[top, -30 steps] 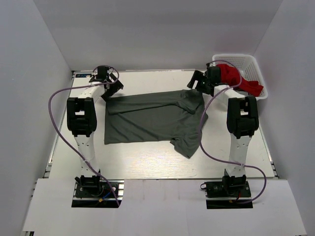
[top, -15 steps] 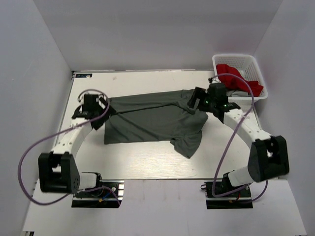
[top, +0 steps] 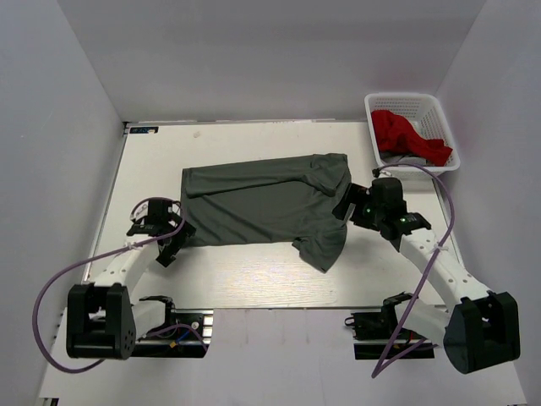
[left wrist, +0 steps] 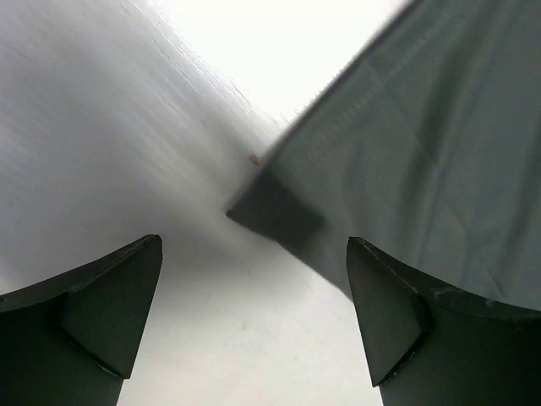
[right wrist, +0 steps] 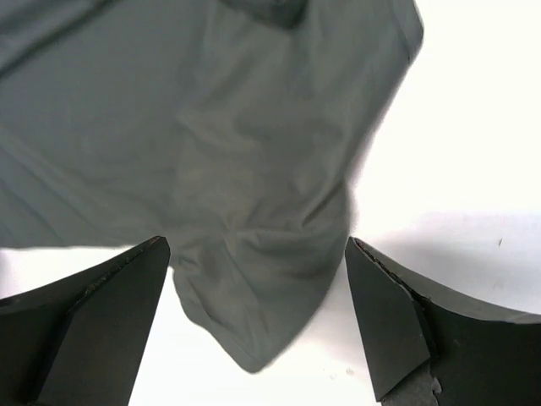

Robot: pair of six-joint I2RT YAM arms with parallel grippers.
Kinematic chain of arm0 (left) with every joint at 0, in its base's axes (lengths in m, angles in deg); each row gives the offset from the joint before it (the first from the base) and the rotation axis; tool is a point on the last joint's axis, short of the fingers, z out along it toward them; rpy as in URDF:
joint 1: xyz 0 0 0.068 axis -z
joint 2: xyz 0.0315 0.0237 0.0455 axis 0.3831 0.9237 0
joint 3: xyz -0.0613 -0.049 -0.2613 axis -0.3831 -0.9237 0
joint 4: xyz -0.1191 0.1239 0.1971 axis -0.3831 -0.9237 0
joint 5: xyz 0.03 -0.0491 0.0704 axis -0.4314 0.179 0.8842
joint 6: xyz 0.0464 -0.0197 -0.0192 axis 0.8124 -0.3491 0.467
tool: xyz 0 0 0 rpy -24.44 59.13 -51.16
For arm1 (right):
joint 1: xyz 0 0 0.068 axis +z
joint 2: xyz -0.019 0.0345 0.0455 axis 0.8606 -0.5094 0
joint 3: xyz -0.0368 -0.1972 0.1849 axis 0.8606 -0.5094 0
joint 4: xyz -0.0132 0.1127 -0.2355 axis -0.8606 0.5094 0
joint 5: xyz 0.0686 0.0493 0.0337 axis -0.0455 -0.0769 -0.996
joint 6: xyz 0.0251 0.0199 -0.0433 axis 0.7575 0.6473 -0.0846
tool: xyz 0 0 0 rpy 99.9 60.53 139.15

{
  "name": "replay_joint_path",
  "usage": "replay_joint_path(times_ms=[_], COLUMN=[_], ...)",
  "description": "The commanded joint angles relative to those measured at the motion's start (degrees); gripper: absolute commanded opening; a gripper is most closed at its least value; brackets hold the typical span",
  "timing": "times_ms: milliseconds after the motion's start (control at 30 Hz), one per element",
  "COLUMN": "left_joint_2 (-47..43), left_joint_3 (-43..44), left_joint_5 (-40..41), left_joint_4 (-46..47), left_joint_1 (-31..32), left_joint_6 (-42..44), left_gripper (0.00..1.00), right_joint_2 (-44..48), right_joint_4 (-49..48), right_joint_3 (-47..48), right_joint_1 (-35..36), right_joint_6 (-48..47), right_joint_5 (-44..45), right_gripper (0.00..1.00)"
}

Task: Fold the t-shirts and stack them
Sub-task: Grap the side of the flattened tshirt closest away from the robot with both arms

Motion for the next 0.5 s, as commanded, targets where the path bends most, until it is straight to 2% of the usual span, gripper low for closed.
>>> replay_joint_path(times_ms=[0, 67, 133, 200, 267, 300, 367, 400, 467], left_joint_2=[3.7, 6.9, 9.0, 11.2, 12.3, 12.3, 13.0, 13.0, 13.5], left_joint_3=[-0.7, -0.7, -0.7, -0.7, -0.7, -0.7, -0.7, -0.7, -0.2], left_joint_5=[1.5, 1.5, 1.0, 0.4, -0.8, -1.4, -2.6, -3.1, -3.1], left_joint_4=[4.2, 5.6, 6.6, 7.3, 8.8, 8.8, 9.6, 9.6, 8.9], left_joint_1=[-0.3, -0.3, -0.3, -0.3, -0.3, -0.3, -0.3, -0.3, -0.3], left_joint_6=[-2.2, -2.2, -2.2, -2.2, -2.2, -2.2, -1.3, -1.3, -1.3], left_gripper=[1.0, 0.96, 0.84, 0.62, 0.45, 0.3, 0.13, 0.0, 0.0], right_joint_2=[0.4, 0.6, 1.2, 2.0, 2.0, 1.9, 1.9, 1.9, 2.3], right_joint_4=[1.1, 2.5, 3.2, 3.9, 5.2, 5.7, 7.7, 8.9, 9.7], right_joint_3=[-1.4, -1.8, -2.9, -3.5, -3.8, -3.7, -3.8, -3.9, -4.5], right_joint_1=[-0.2, -0.1, -0.1, -0.1, 0.0, 0.1, 0.1, 0.0, 0.2], right_joint_6=[0.7, 0.3, 0.5, 0.5, 0.8, 0.8, 1.0, 1.4, 1.7], right_joint_5=[-2.8, -3.4, -3.3, -2.7, -2.2, -1.6, -1.2, -0.9, -0.8], right_gripper=[0.9, 0.9, 0.9, 0.9, 0.9, 0.9, 0.9, 0.9, 0.9])
